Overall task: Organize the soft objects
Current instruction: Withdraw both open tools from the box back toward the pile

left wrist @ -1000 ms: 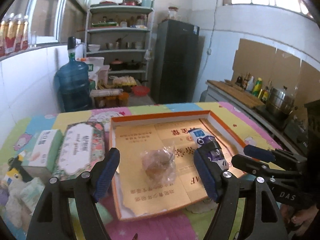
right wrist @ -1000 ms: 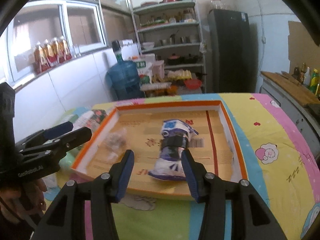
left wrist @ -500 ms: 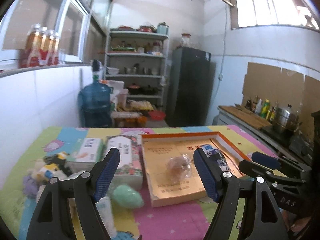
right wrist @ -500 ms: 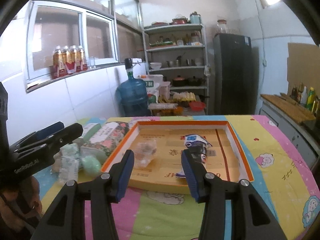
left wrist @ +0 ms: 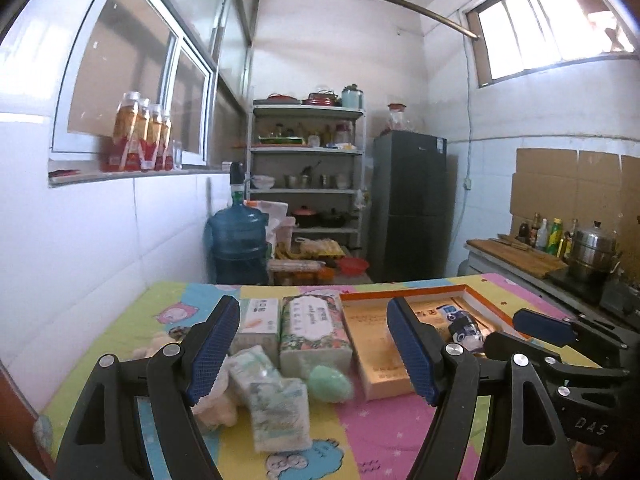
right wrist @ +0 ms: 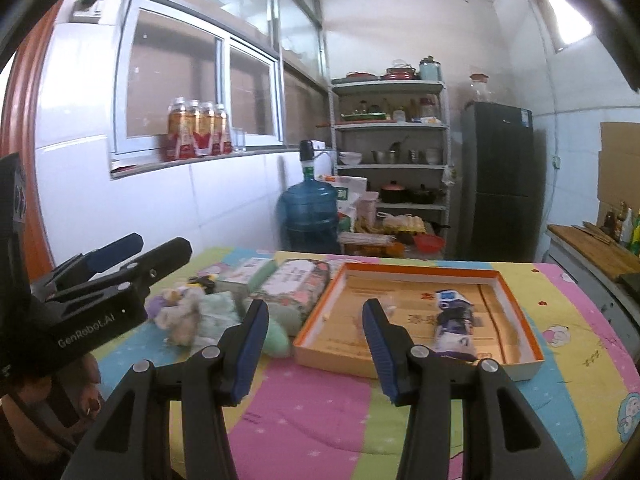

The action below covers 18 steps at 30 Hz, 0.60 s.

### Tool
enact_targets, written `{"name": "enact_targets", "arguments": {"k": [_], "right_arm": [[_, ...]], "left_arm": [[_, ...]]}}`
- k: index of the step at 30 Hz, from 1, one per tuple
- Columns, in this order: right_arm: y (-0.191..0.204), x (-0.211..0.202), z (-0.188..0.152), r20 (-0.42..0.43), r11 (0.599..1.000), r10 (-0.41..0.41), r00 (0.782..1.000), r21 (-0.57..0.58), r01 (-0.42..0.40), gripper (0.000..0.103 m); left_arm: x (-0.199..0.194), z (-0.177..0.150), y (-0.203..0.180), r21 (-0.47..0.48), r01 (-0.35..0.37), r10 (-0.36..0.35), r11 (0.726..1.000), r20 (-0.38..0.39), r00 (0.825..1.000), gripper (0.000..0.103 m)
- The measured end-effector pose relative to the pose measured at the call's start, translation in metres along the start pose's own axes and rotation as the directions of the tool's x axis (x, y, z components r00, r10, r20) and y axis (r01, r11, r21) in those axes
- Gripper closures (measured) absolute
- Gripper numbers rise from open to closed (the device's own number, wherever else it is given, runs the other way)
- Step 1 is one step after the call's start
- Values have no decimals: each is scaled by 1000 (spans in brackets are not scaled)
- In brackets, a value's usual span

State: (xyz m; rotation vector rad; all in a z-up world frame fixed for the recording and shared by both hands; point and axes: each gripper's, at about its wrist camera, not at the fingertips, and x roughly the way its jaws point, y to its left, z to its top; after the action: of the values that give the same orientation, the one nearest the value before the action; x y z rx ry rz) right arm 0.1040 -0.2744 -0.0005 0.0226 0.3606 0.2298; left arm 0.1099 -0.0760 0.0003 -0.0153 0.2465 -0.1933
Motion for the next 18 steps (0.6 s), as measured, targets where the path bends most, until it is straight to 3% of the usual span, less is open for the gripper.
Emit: {"name": "enact_targets", "arguments": {"k": [18], "right_arm": [[66,3,-8,3,997,71,998,-41,-70,54]], "left_arm": [[-48,-17,70,-62,-120,122,991,27,992,26]]}}
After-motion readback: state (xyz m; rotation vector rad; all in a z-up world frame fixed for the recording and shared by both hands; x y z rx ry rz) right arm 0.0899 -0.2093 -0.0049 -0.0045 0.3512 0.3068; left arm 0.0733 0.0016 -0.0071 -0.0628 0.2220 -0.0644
